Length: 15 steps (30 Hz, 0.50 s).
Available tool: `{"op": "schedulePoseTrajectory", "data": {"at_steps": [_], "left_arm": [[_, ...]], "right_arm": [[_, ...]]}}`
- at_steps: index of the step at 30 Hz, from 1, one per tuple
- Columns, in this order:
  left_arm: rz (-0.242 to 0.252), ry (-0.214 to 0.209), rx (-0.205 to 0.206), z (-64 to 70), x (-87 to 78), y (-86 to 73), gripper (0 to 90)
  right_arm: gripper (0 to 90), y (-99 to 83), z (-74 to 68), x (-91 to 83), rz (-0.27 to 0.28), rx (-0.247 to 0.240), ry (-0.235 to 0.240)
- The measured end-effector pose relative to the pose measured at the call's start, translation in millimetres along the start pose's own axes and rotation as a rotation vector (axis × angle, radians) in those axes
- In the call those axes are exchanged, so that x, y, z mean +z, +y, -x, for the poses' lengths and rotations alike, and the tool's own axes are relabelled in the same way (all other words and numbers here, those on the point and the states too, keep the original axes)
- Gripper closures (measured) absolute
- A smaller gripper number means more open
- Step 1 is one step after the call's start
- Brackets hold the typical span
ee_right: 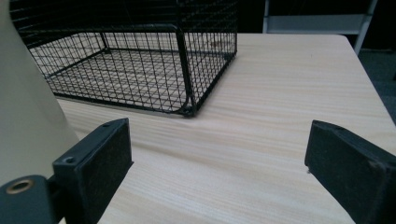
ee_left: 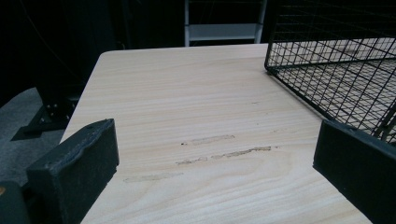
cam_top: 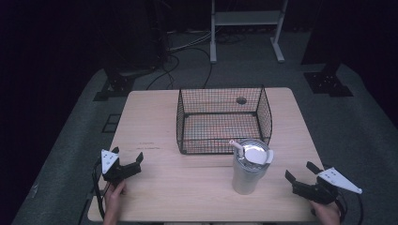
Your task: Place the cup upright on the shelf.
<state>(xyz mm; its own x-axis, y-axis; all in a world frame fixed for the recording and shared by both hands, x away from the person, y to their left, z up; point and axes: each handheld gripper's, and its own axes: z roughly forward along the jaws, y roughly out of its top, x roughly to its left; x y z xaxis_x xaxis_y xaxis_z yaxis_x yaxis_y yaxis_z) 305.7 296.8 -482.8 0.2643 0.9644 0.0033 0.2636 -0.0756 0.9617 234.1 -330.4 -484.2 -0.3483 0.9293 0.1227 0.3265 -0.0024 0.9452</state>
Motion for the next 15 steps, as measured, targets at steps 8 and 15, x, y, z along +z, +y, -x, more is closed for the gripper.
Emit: {"op": "schedulePoseTrajectory", "data": {"at_steps": [8, 15], "left_arm": [[-0.003, 0.002, 0.0, 0.1, 0.3, 0.0, 0.0], [-0.004, 0.002, 0.002, 0.4, 0.2, 0.1, 0.0]], "right_arm": [[6.8, 11.3, -10.7, -1.4, -0.008, -0.048, 0.052], [6.7, 22.3, -22.9, -2.7, -0.017, -0.101, 0.094]]}}
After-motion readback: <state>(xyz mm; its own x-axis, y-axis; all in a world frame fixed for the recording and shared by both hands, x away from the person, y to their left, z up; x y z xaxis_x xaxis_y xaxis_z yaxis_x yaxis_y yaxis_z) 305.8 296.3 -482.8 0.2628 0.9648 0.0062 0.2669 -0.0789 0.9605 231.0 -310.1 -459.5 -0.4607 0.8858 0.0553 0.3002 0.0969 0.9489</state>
